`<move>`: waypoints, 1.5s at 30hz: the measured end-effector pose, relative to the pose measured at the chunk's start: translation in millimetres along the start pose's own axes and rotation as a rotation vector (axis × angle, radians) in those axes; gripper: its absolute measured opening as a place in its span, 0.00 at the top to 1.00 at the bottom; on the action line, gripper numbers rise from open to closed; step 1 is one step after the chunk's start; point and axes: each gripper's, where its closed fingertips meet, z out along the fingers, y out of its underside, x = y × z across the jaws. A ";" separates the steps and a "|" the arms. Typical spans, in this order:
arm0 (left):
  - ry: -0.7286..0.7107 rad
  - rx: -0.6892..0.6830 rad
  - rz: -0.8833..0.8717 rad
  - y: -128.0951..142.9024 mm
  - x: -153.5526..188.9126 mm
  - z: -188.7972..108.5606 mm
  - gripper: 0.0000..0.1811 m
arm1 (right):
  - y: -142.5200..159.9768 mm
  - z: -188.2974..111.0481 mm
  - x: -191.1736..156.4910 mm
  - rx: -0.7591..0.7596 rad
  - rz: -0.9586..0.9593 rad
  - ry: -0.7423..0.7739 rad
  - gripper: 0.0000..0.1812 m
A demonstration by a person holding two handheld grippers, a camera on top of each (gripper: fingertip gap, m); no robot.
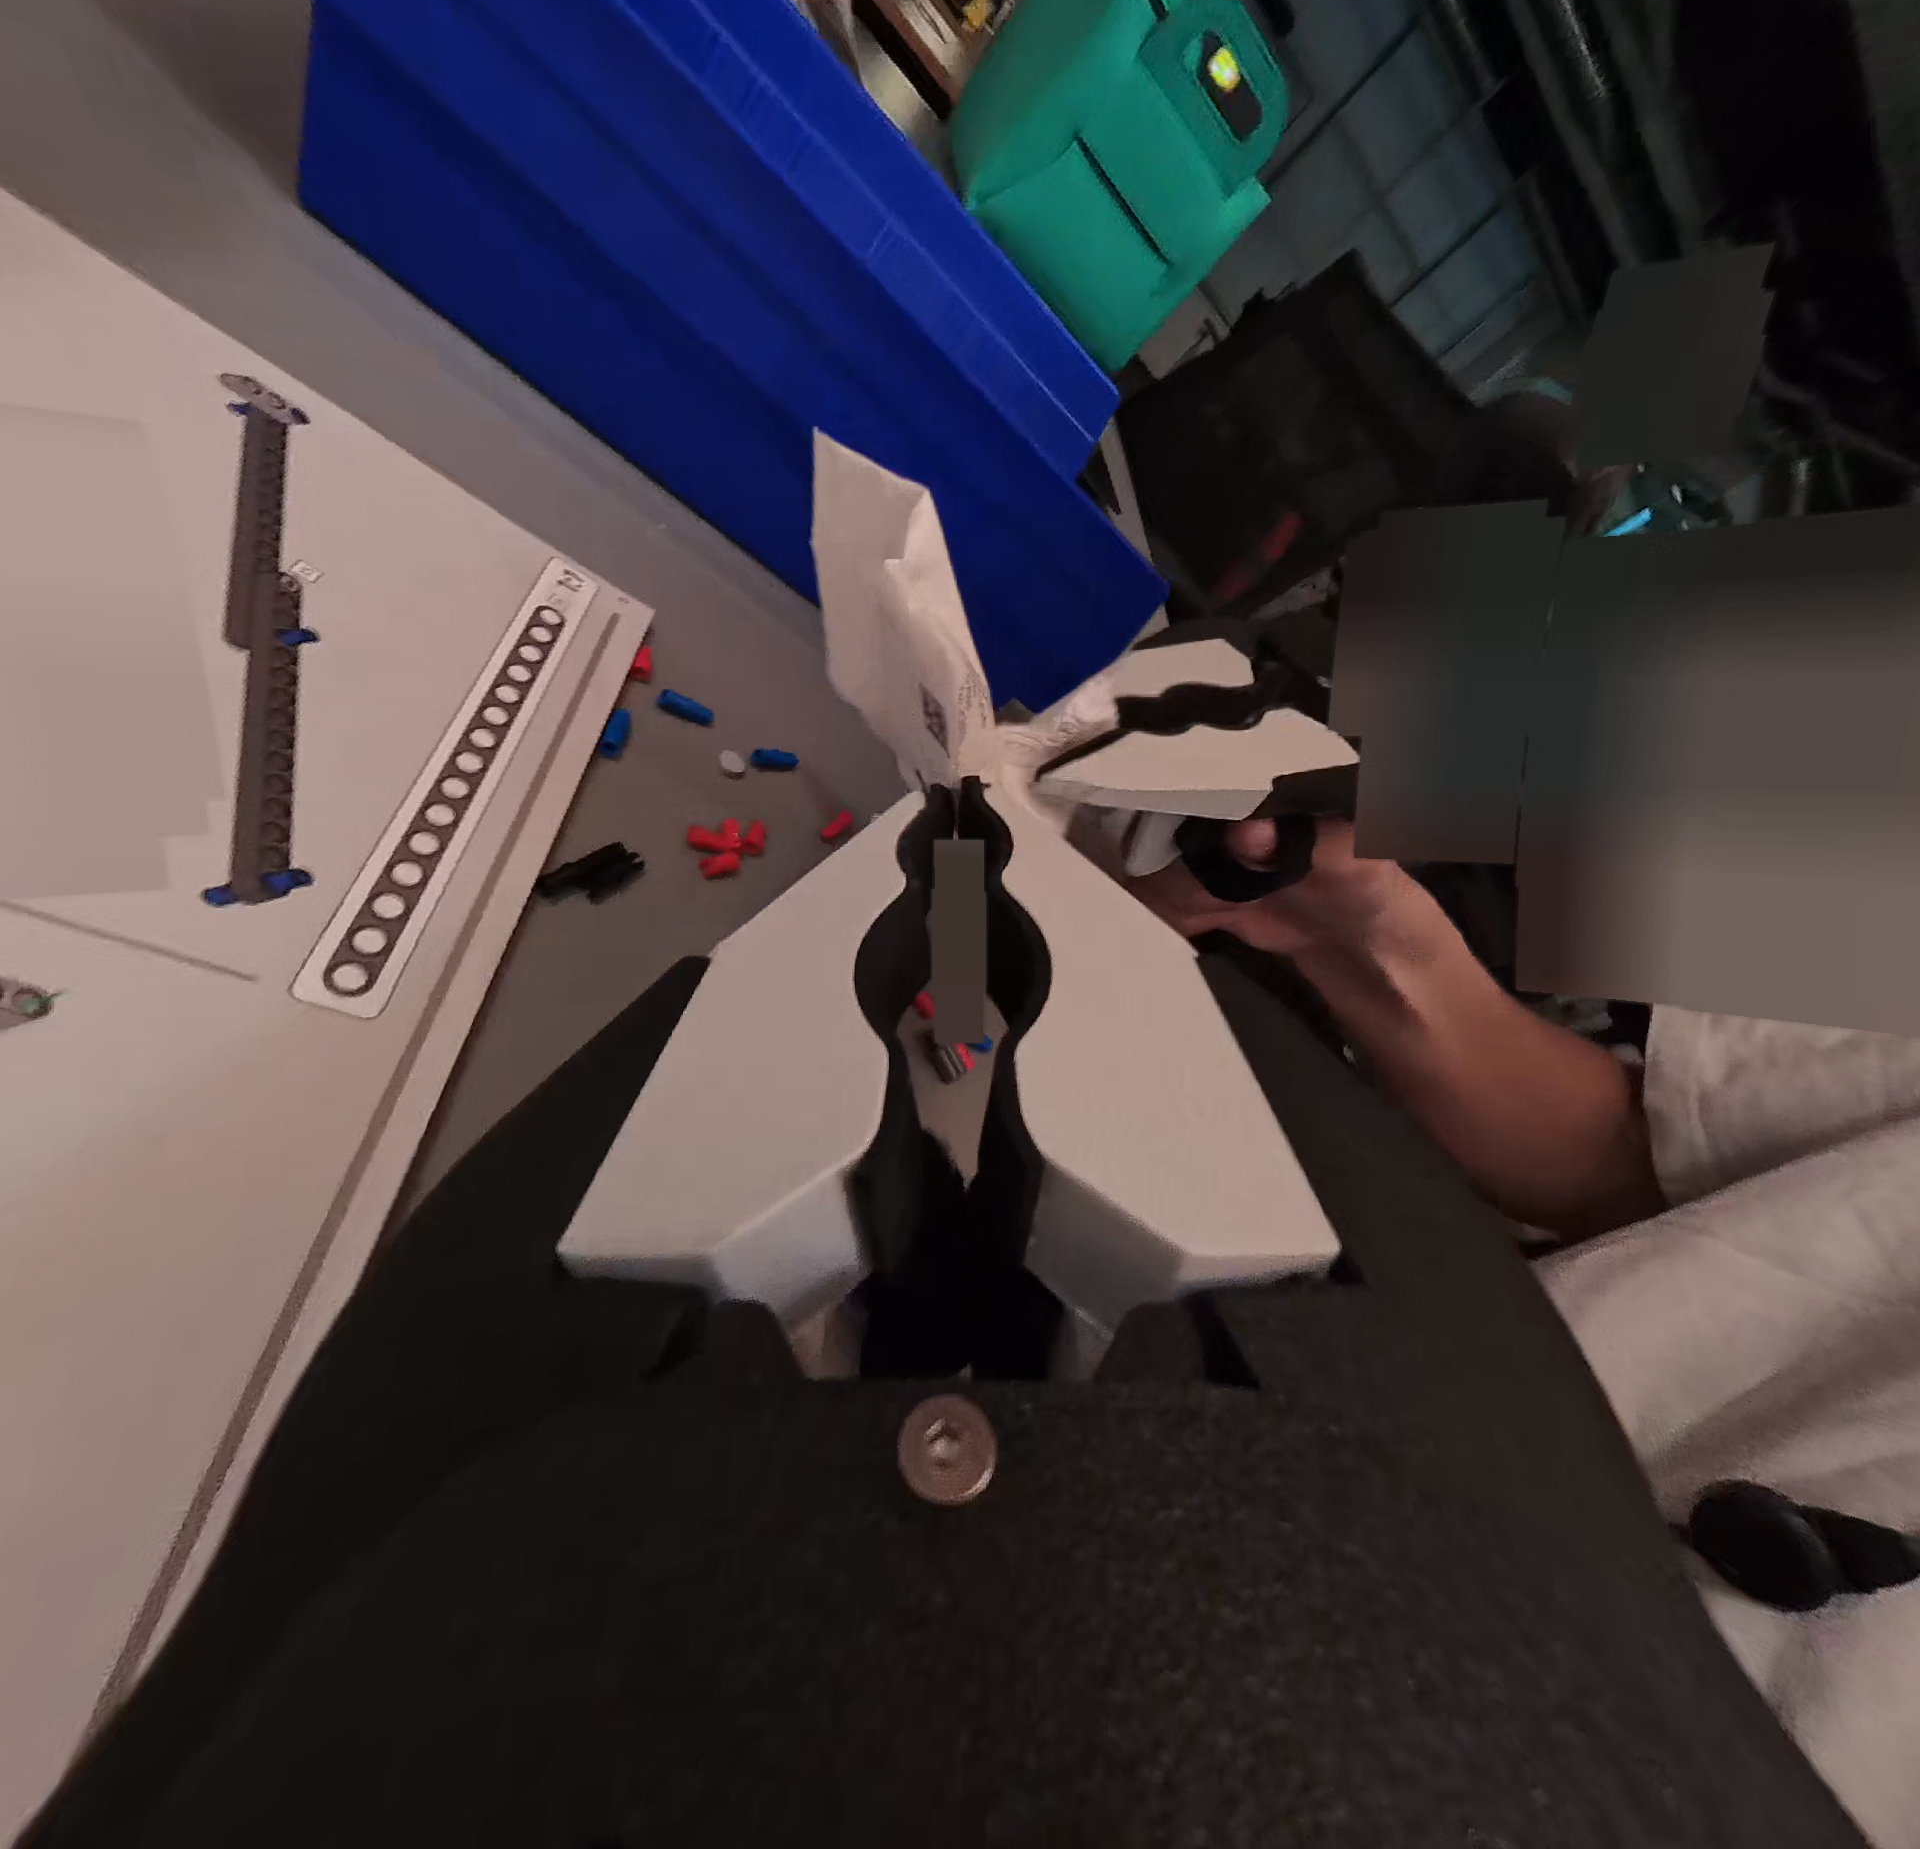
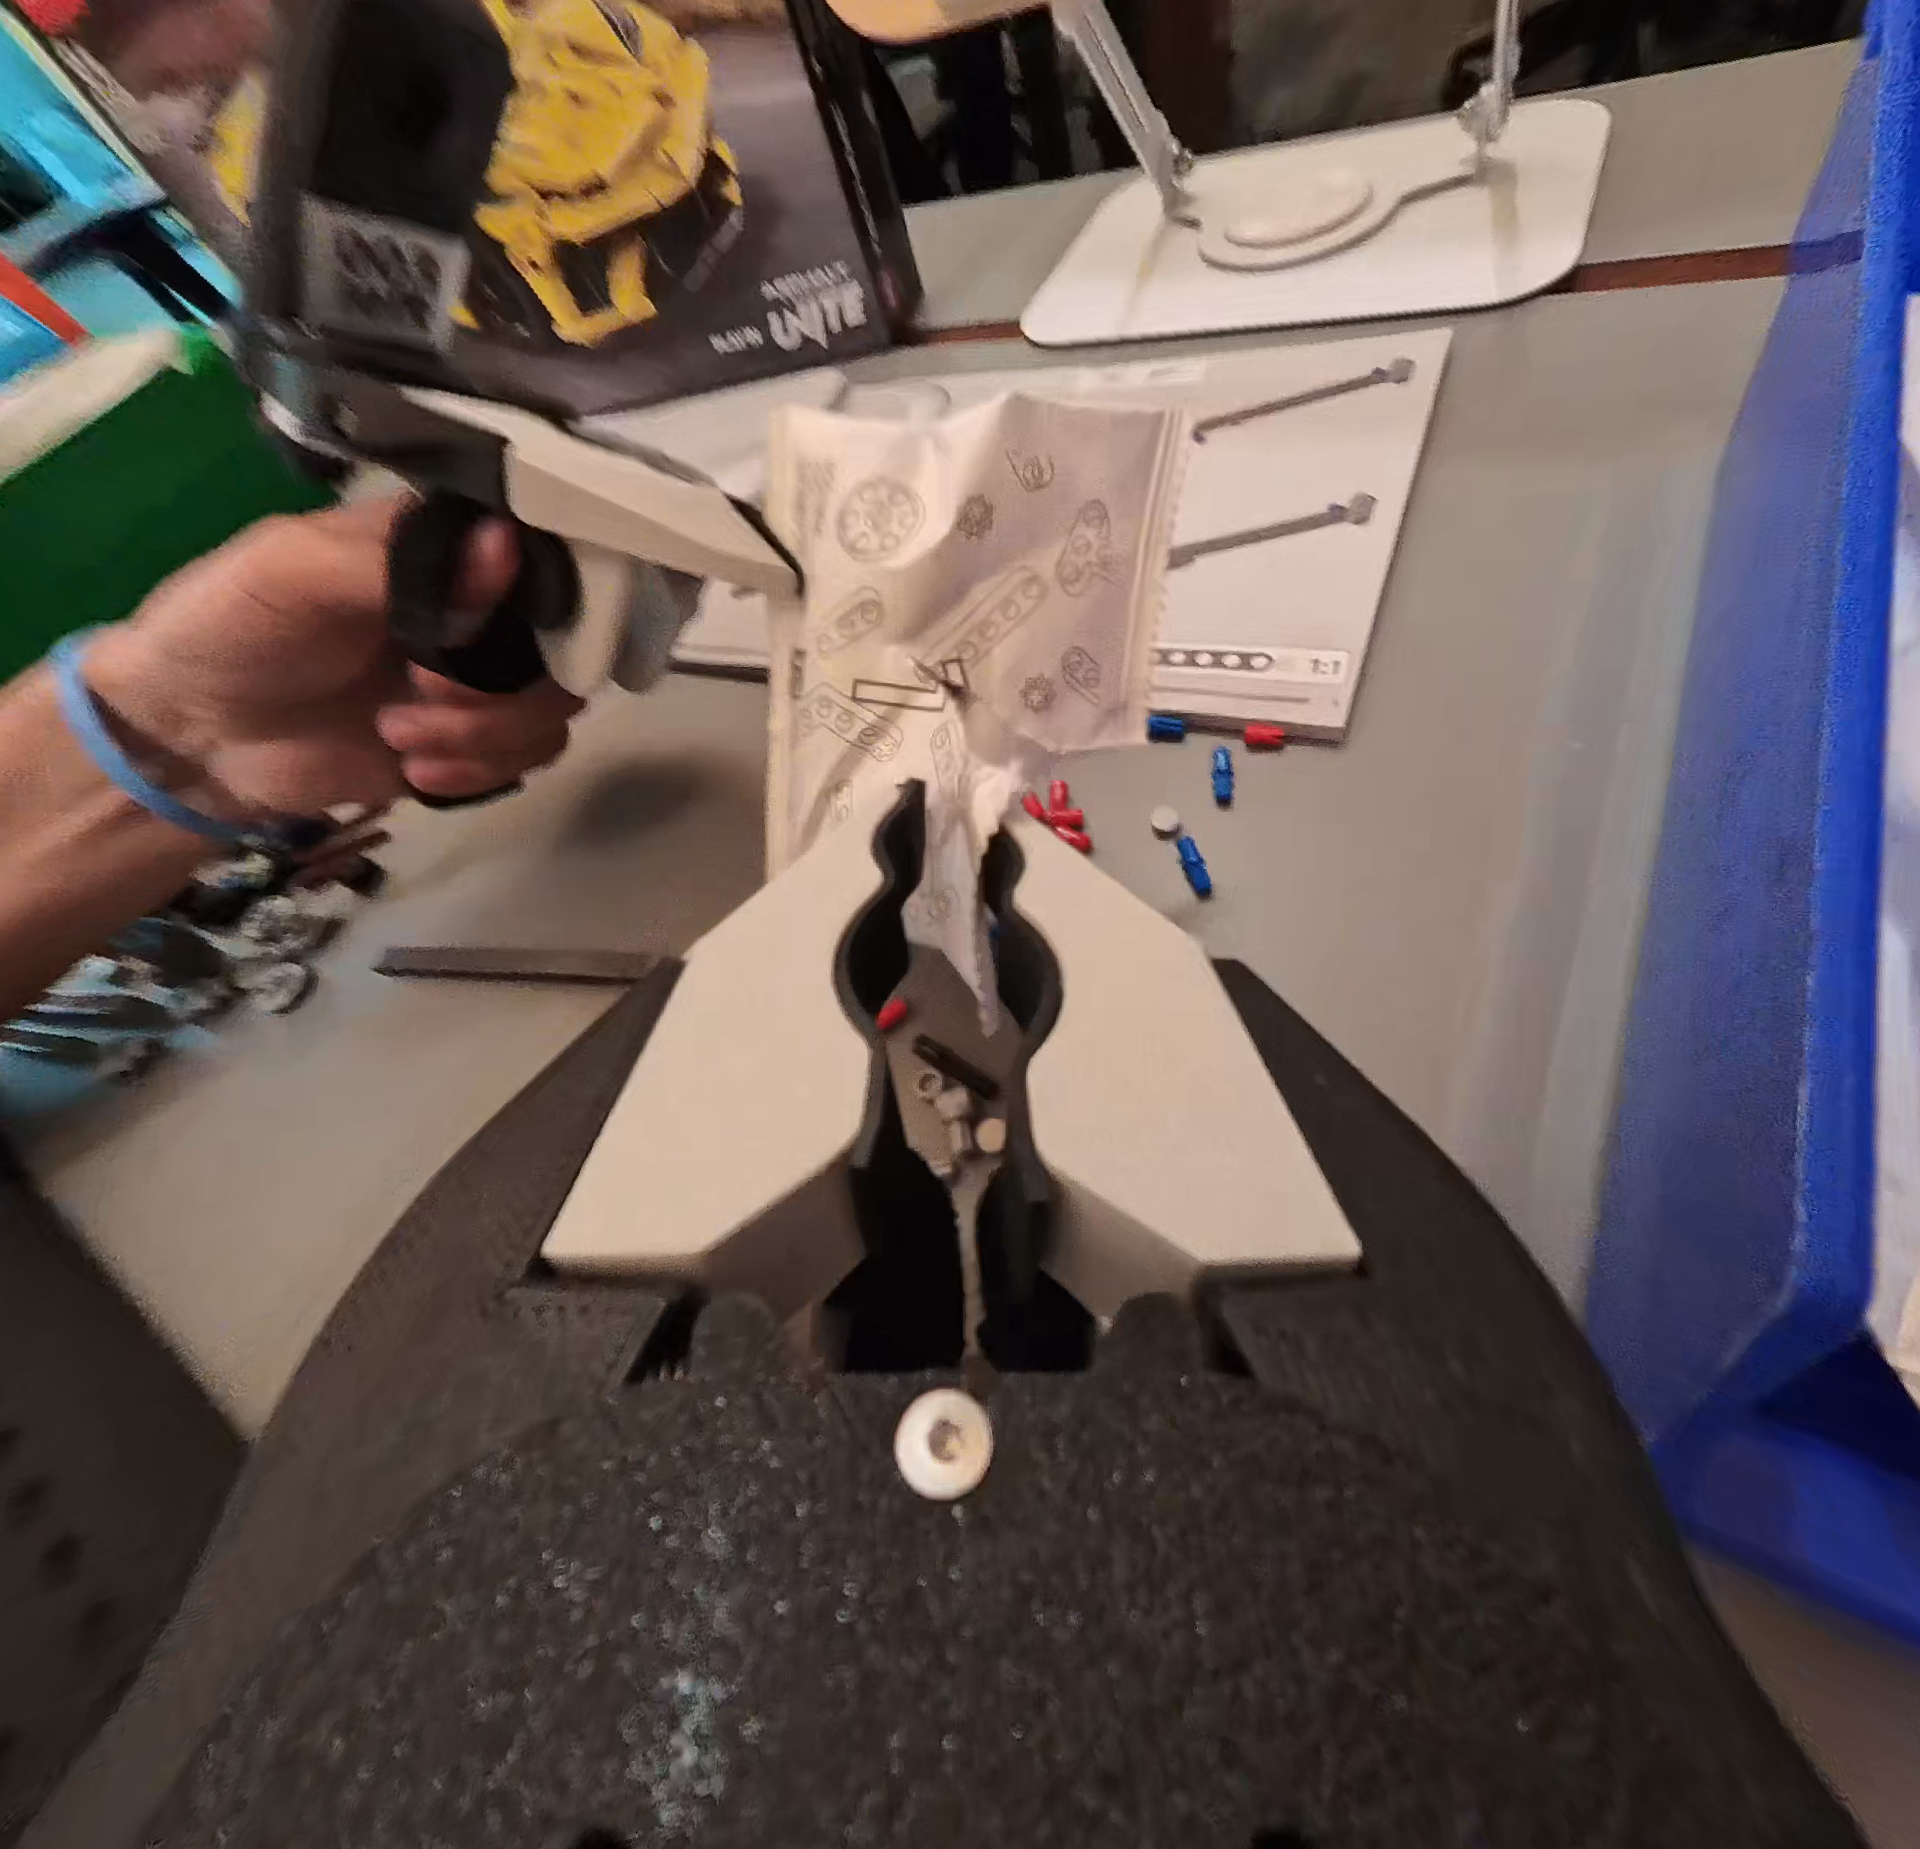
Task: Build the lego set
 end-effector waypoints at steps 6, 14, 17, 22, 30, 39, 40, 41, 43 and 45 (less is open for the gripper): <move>-0.083 -0.191 0.243 -2.2 6.9 7.0 1.00 | 12.4 -8.8 11.1 -0.063 -0.085 0.090 0.85; -0.180 -0.425 0.593 -18.6 9.4 21.7 1.00 | -30.4 -34.3 21.8 -0.067 -0.264 0.149 0.81; -0.180 -0.530 0.708 -21.1 9.3 26.3 1.00 | -55.9 -26.8 17.5 -0.082 -0.367 0.060 0.81; -0.202 -0.685 0.852 -21.2 4.9 31.1 1.00 | -63.6 -7.8 4.7 -0.241 -0.638 -0.090 0.82; -0.246 -0.652 0.924 -37.3 3.4 38.7 0.99 | -61.4 8.2 23.7 -0.327 -0.765 -0.104 0.97; -0.112 -0.458 0.708 -24.6 -15.9 23.2 0.97 | -61.8 -10.8 30.6 -0.168 -0.531 -0.192 0.97; -0.121 -0.447 0.711 -25.5 -17.6 23.5 0.98 | -59.4 -10.8 30.7 -0.174 -0.527 -0.192 0.97; -0.134 -0.446 0.717 -26.0 -19.6 23.9 0.99 | -57.1 -10.1 30.6 -0.180 -0.533 -0.190 0.97; -0.167 -0.462 0.765 -25.2 -24.5 25.6 1.00 | -54.6 -7.7 32.3 -0.198 -0.549 -0.167 0.97; -0.178 -0.487 0.797 -21.0 -25.8 30.5 1.00 | -56.3 -5.6 31.0 -0.194 -0.546 -0.166 0.98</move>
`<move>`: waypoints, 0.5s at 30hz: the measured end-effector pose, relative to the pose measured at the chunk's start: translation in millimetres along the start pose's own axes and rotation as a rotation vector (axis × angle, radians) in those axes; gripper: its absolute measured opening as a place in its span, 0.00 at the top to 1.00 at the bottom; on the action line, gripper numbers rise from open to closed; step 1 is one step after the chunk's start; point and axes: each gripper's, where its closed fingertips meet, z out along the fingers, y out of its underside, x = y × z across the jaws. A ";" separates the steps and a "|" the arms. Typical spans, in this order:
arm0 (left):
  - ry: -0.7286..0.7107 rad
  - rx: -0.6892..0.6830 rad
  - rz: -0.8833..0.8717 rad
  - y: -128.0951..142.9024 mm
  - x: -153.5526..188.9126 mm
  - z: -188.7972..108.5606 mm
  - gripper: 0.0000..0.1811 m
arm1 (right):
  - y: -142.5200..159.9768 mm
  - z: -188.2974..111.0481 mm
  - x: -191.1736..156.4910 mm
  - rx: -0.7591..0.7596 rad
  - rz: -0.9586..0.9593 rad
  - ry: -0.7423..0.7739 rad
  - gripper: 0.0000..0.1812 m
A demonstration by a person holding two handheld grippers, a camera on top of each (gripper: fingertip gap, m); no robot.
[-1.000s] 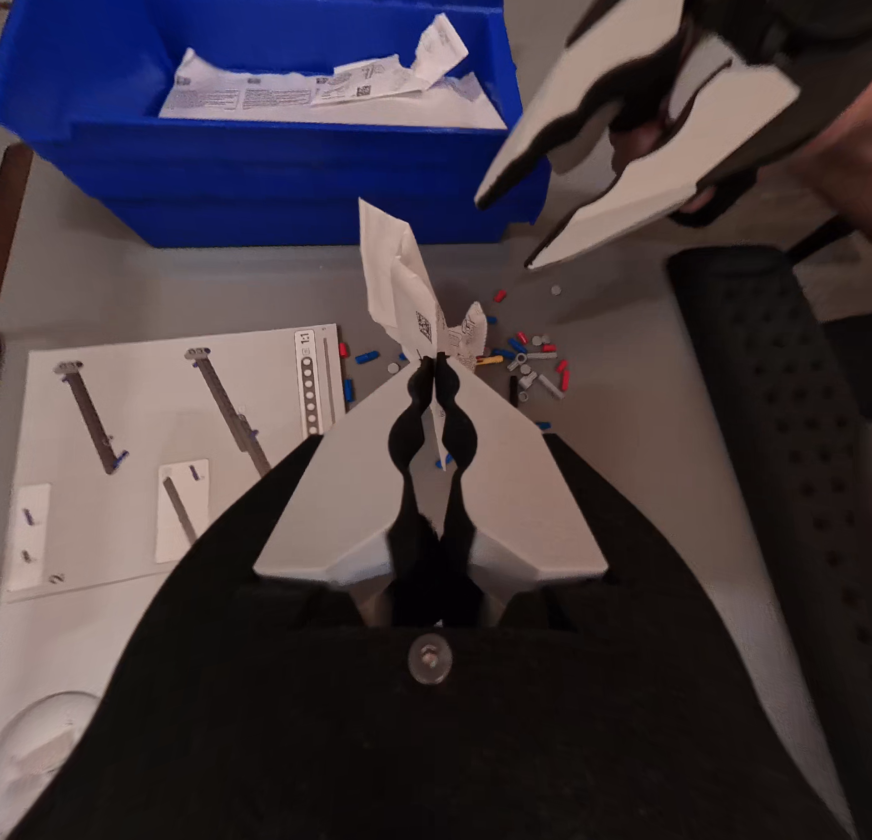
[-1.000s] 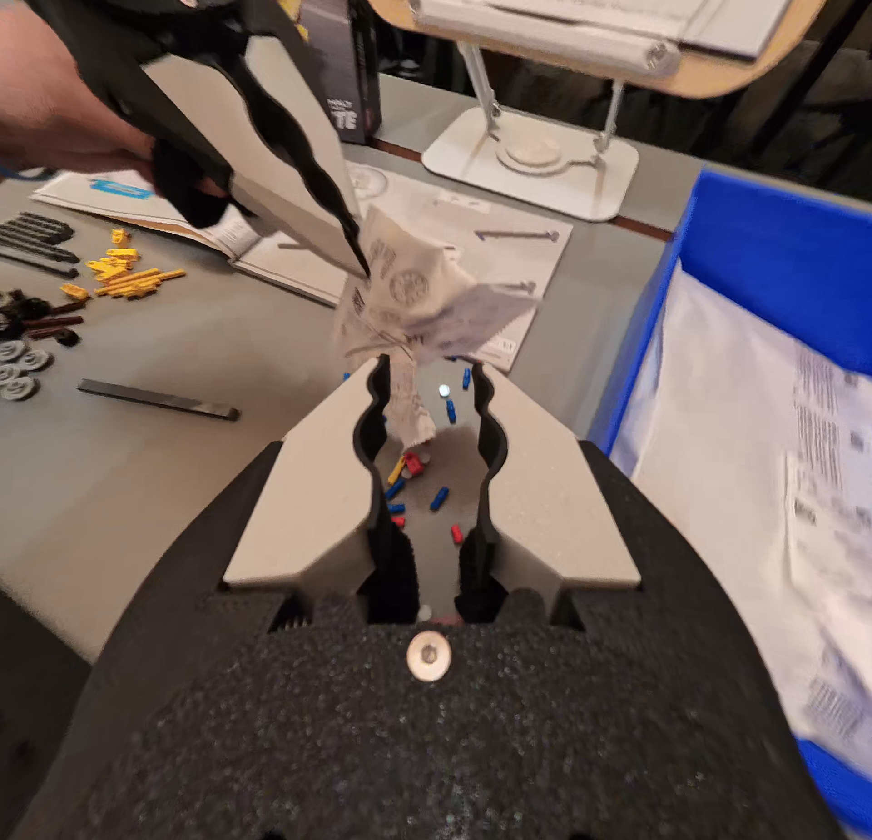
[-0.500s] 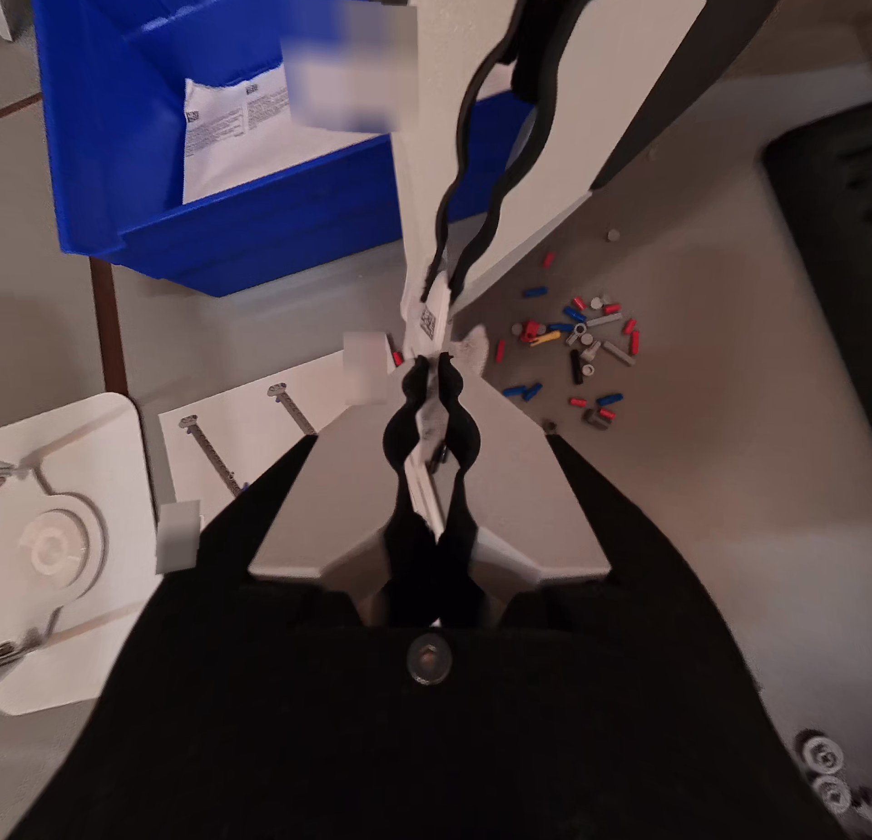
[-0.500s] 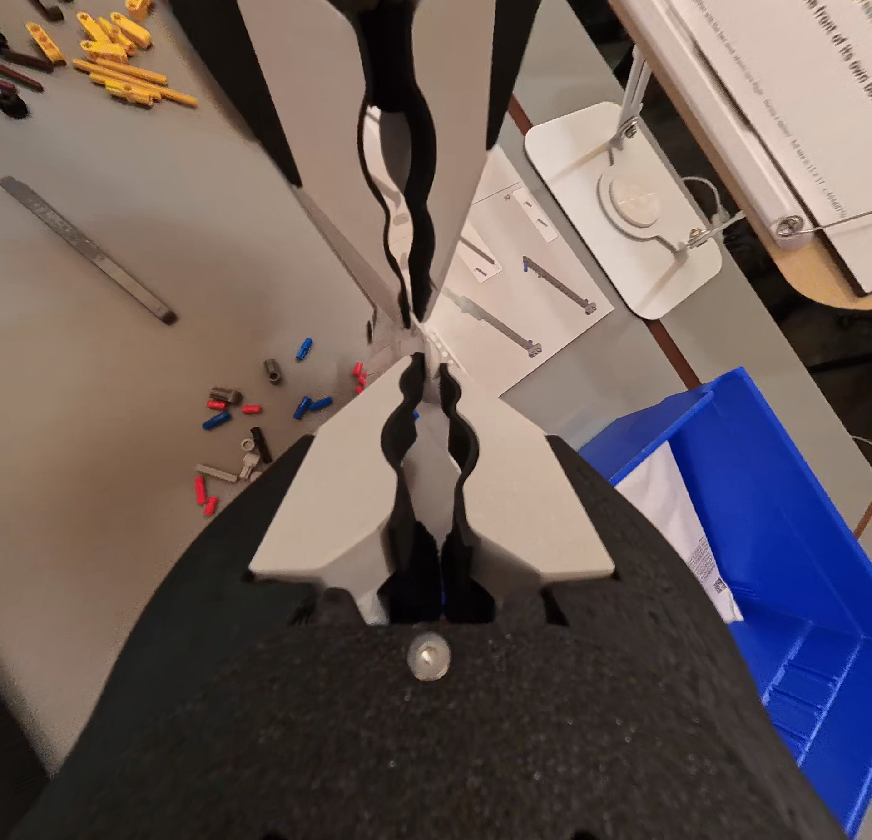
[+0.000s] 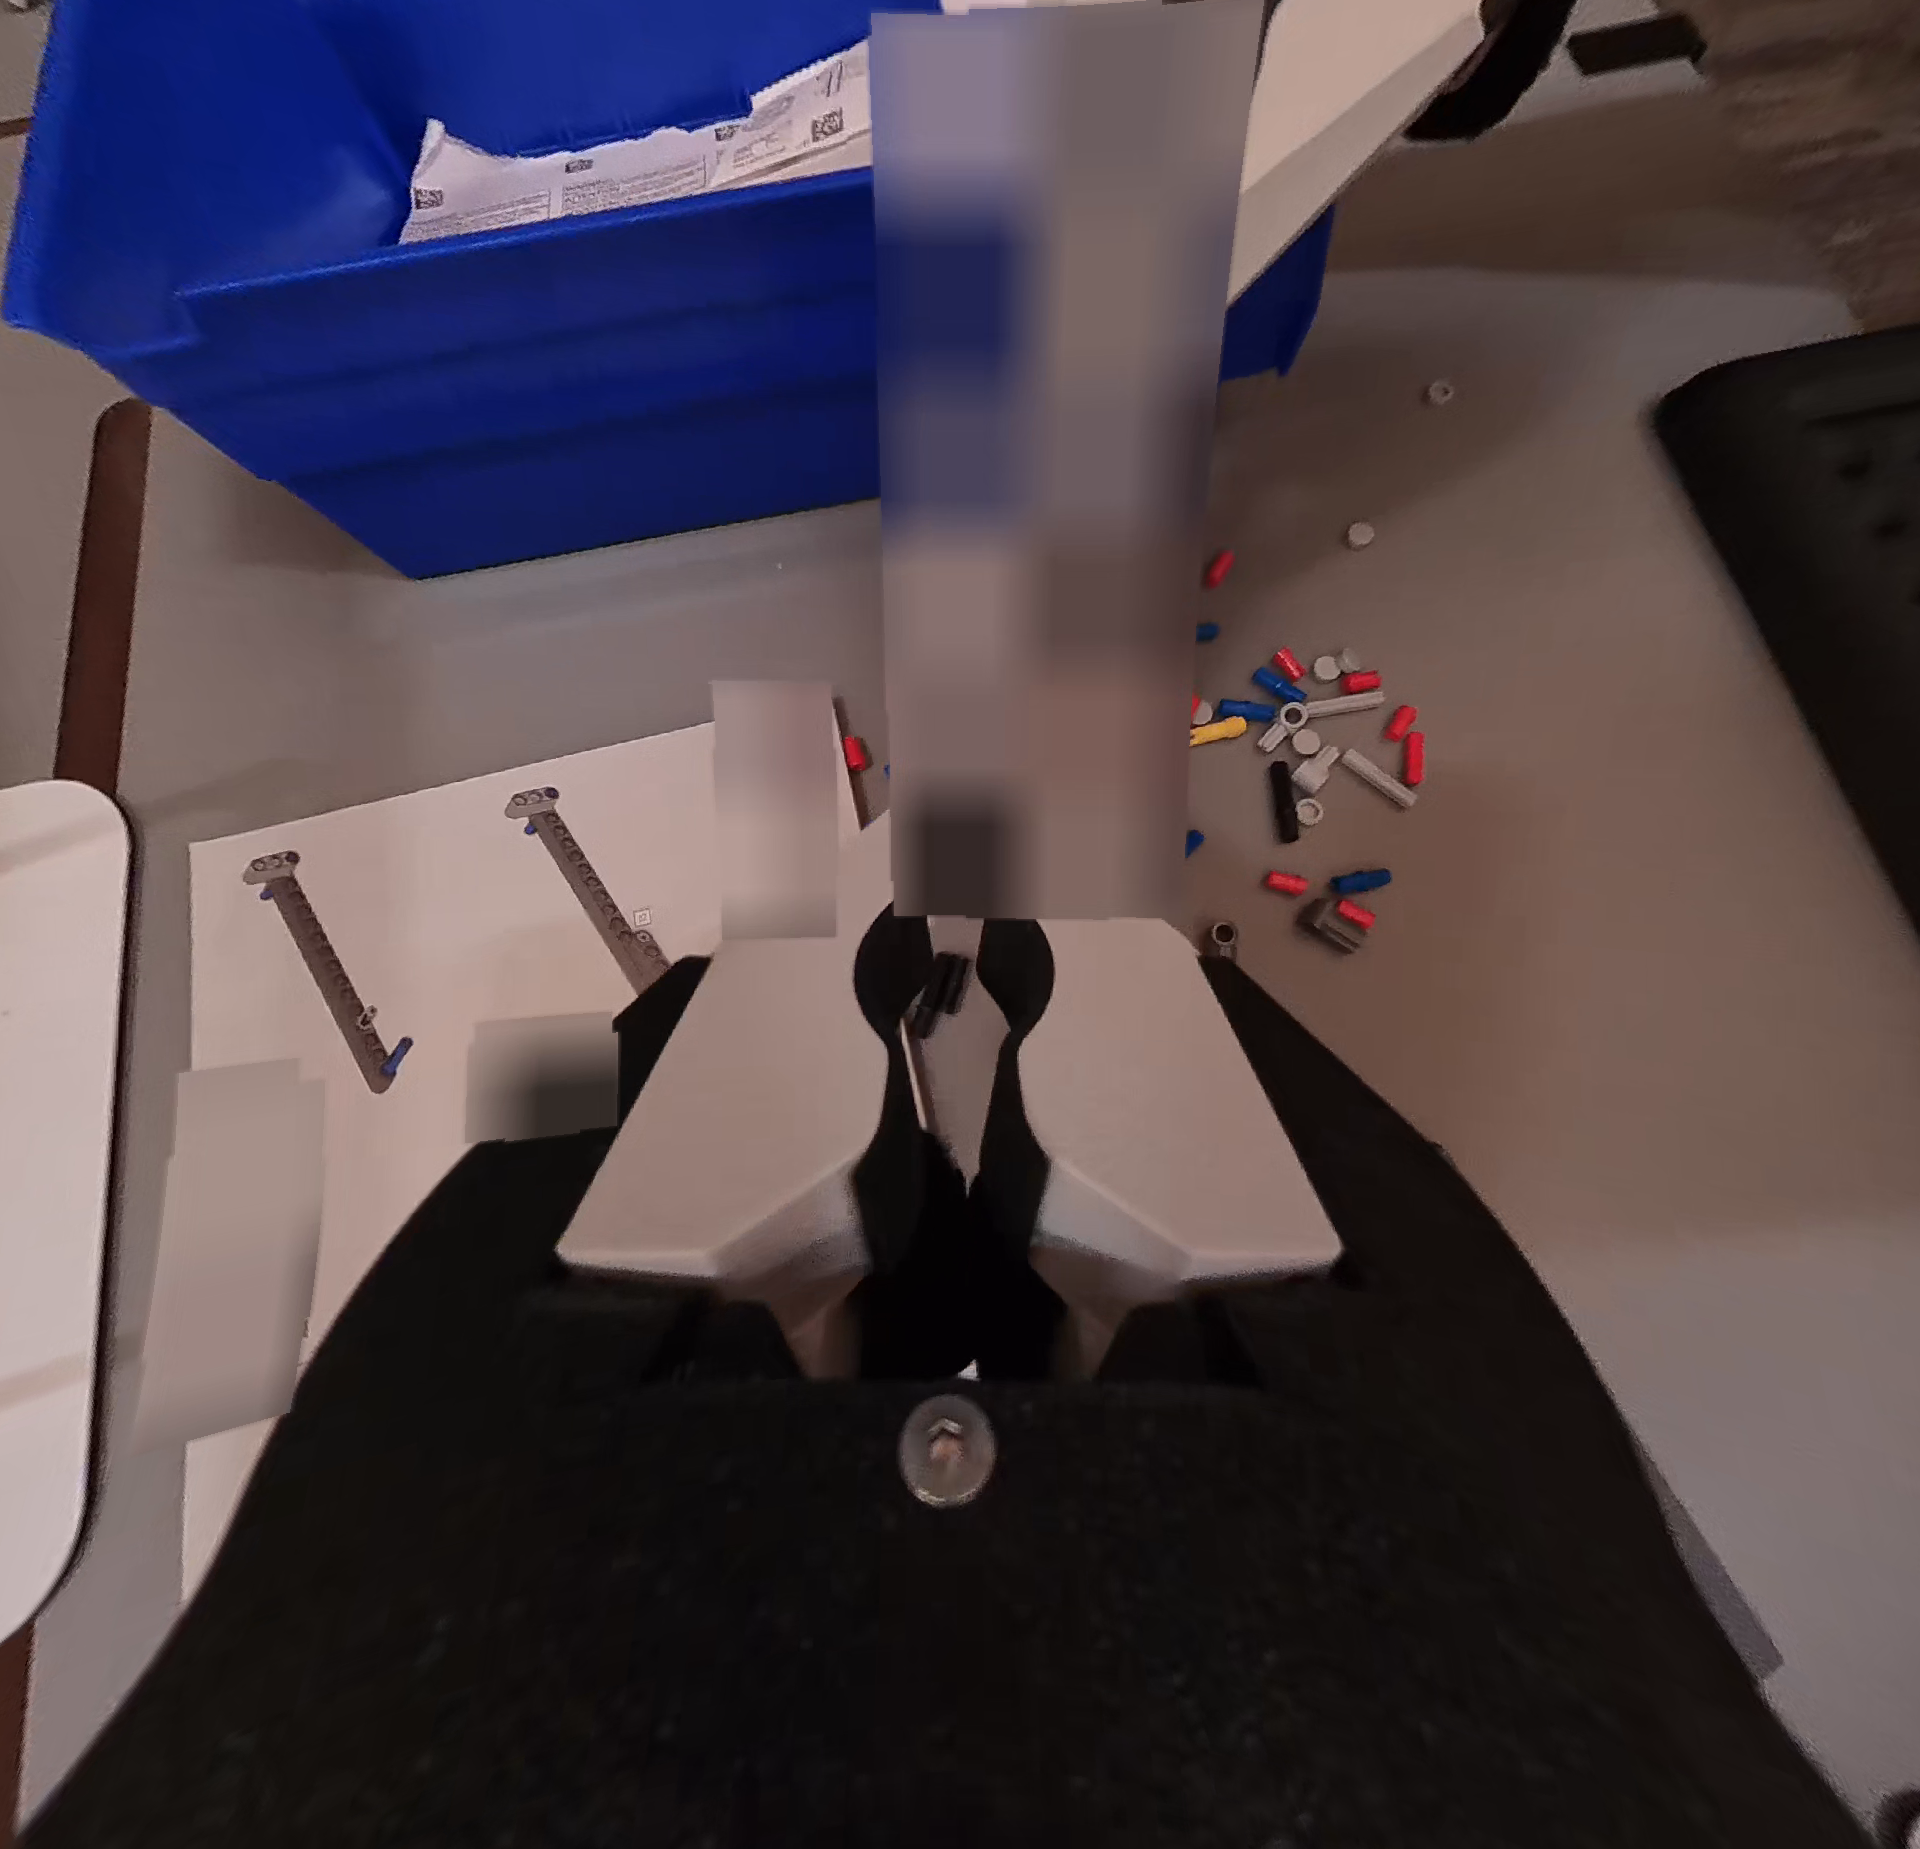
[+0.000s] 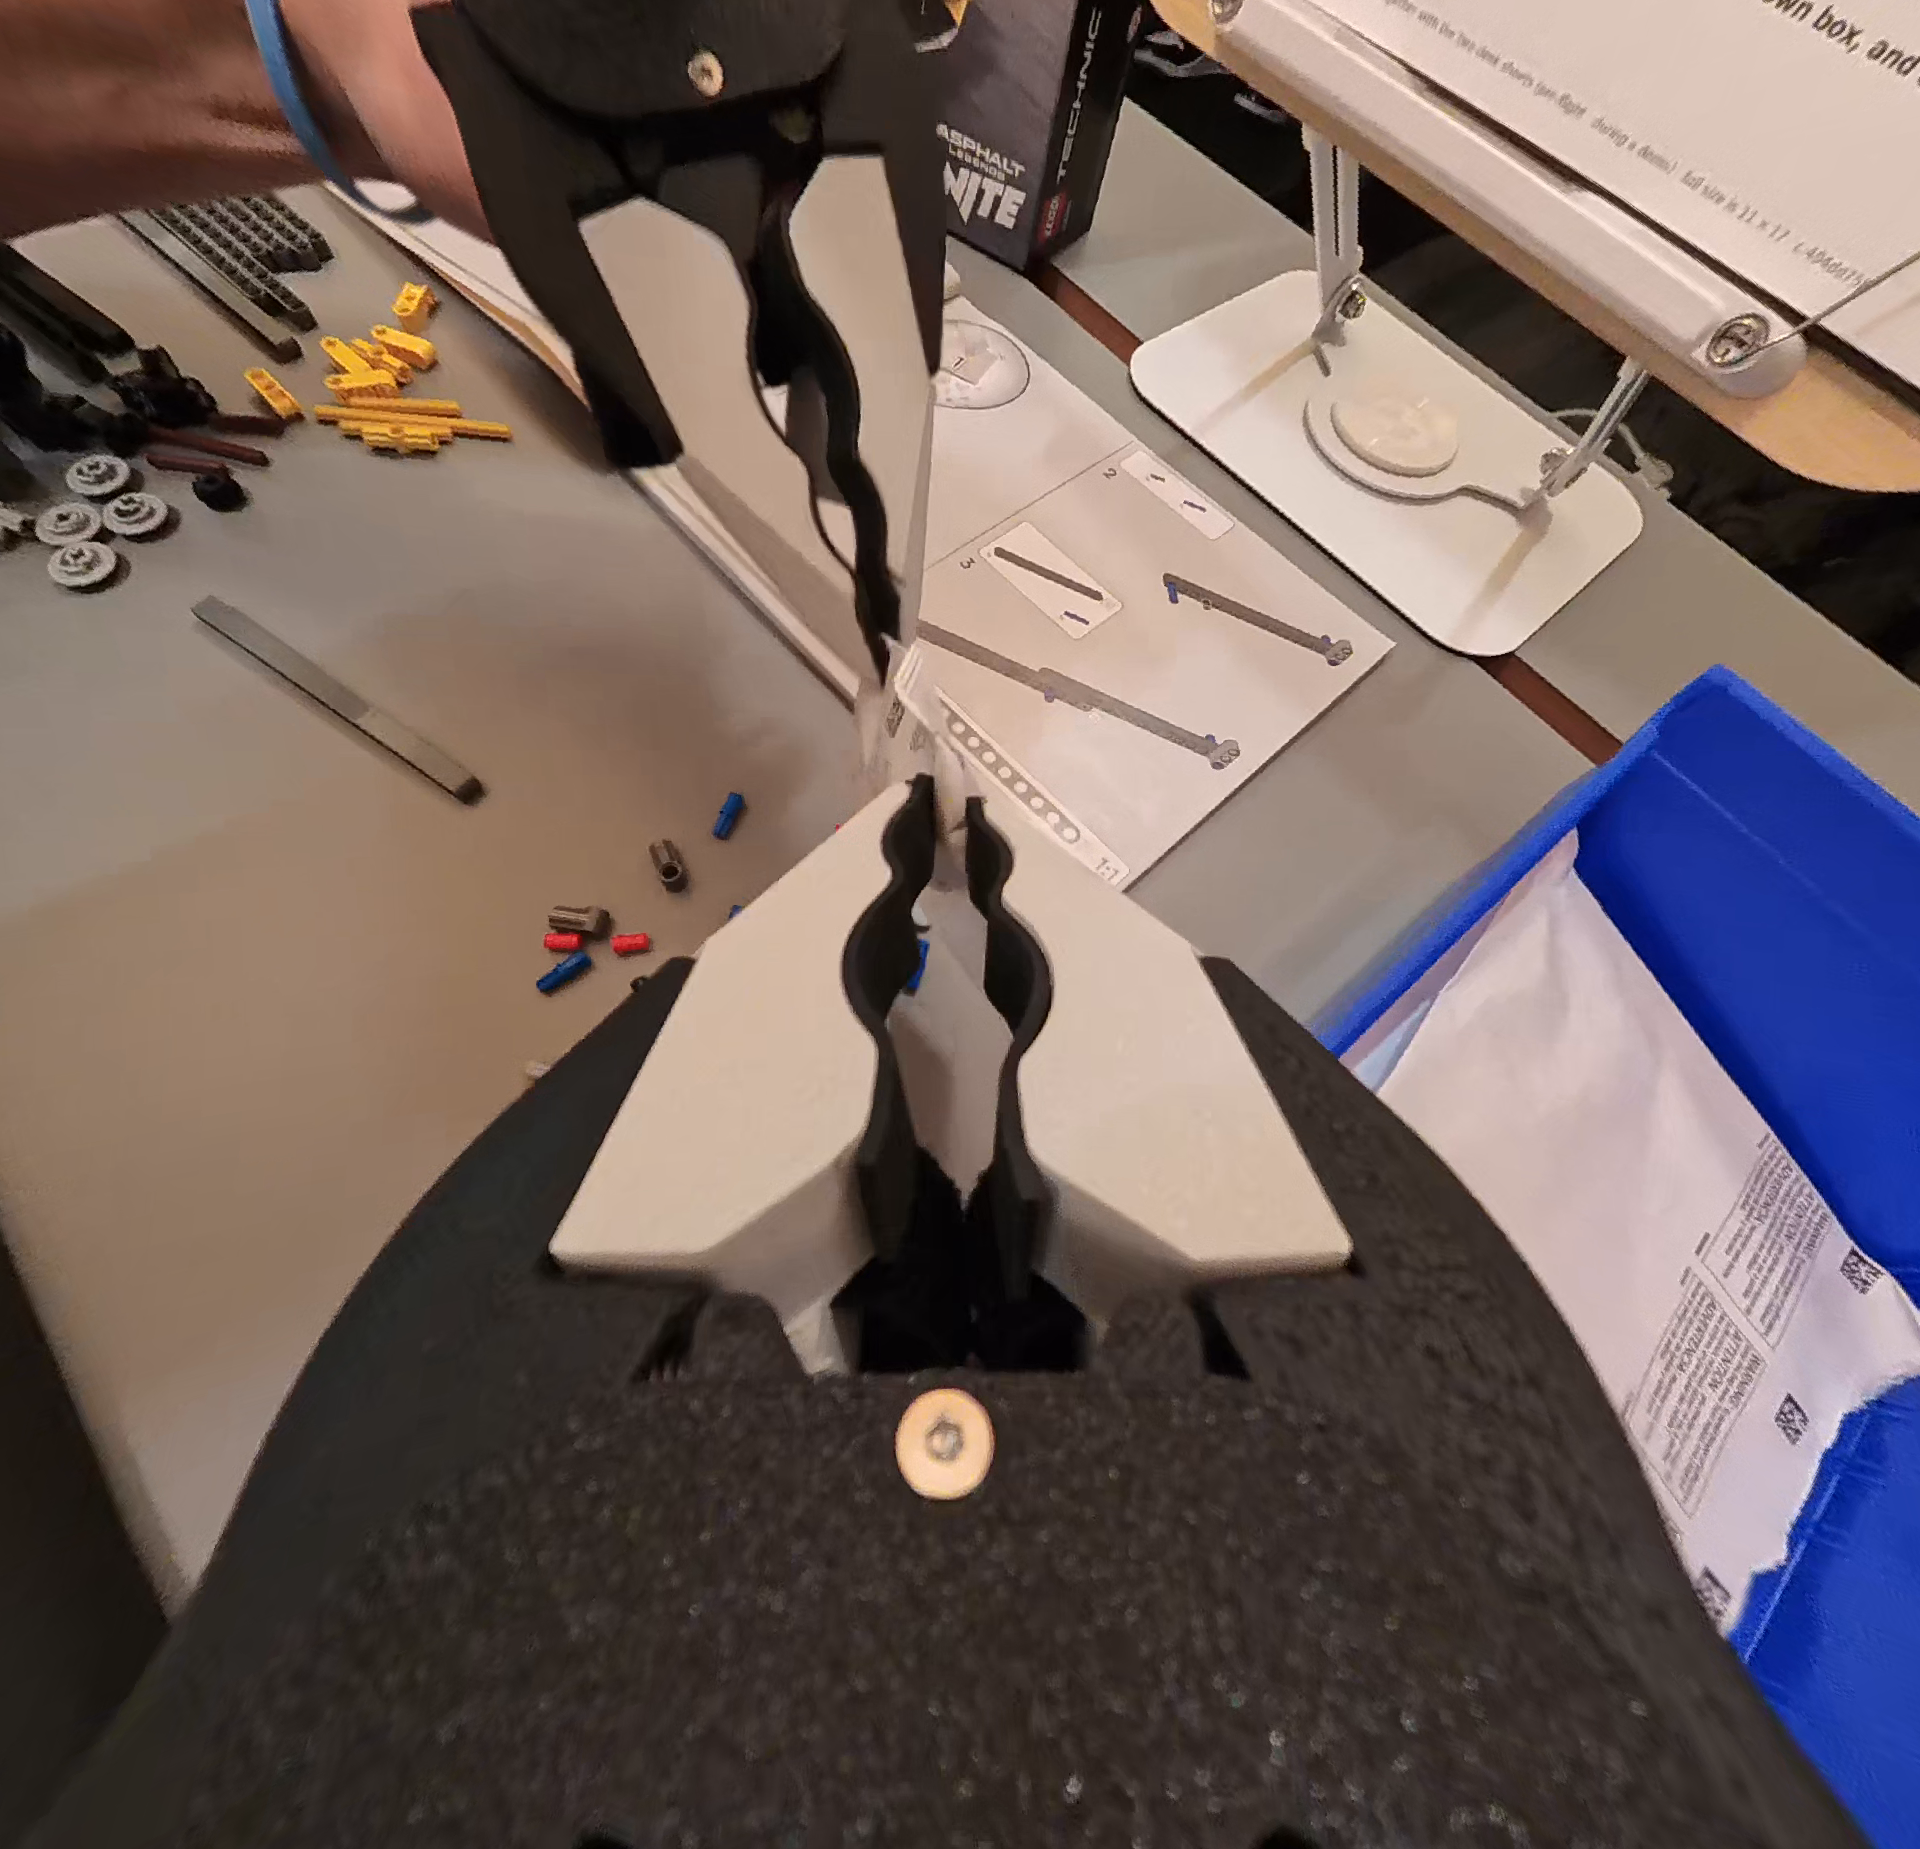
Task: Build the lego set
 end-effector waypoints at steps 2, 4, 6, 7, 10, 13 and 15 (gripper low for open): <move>-0.014 0.005 0.018 -3.0 0.9 4.3 1.00 | 1.1 1.4 0.4 -0.012 0.012 -0.003 0.98; -0.006 0.020 0.009 -5.4 0.8 1.9 1.00 | 7.6 2.1 -0.1 -0.035 -0.002 -0.006 0.98; 0.008 0.065 -0.012 -11.6 -0.9 -4.3 1.00 | 9.5 0.2 -0.3 -0.013 0.027 -0.015 0.97; 0.010 0.069 -0.015 -12.6 -1.1 -5.1 1.00 | 9.1 0.1 -0.6 0.001 0.047 -0.019 0.97; 0.000 0.026 -0.009 -6.1 -2.0 0.1 1.00 | 15.4 4.8 -1.2 -0.023 0.030 0.006 0.98; 0.035 0.079 -0.051 -8.3 0.4 -0.3 1.00 | 14.0 1.6 0.5 0.012 0.046 0.011 0.98; 0.047 0.141 -0.087 -12.0 -1.7 -5.1 1.00 | 12.3 -3.3 0.8 0.040 0.062 0.007 0.98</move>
